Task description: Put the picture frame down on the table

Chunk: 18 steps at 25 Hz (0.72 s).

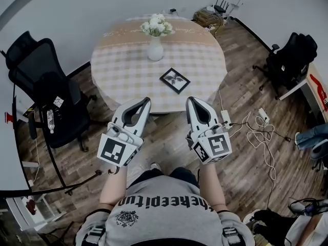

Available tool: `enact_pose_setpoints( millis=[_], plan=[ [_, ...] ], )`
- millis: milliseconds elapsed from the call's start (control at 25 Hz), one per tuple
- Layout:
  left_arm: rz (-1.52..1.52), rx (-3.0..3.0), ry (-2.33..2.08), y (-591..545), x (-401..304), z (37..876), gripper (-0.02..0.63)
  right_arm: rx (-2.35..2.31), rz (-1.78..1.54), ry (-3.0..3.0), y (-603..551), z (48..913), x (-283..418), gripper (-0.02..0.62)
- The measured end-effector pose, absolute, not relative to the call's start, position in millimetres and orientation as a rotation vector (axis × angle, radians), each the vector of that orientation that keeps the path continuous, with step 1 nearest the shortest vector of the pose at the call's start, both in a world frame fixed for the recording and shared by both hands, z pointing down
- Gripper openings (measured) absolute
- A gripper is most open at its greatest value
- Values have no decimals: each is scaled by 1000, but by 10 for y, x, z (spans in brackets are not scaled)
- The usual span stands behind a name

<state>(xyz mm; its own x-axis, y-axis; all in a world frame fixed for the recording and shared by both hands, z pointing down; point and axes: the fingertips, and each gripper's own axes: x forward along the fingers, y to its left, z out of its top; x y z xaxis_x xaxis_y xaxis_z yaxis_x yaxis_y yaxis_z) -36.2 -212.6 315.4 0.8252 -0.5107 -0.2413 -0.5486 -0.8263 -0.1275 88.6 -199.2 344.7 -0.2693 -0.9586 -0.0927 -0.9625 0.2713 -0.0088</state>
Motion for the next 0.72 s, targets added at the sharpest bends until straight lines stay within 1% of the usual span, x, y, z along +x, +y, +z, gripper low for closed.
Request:
enact_pose_setpoints(
  millis=[360,720],
  plan=[
    [313,-2796,885,-1985,-325,3094,15,-1818,108,2475,-1797,3346,947,7],
    [307,-2781,938,-1567,-233,3047,15,-1781,111,2498,-1438,3287,1070,6]
  ],
)
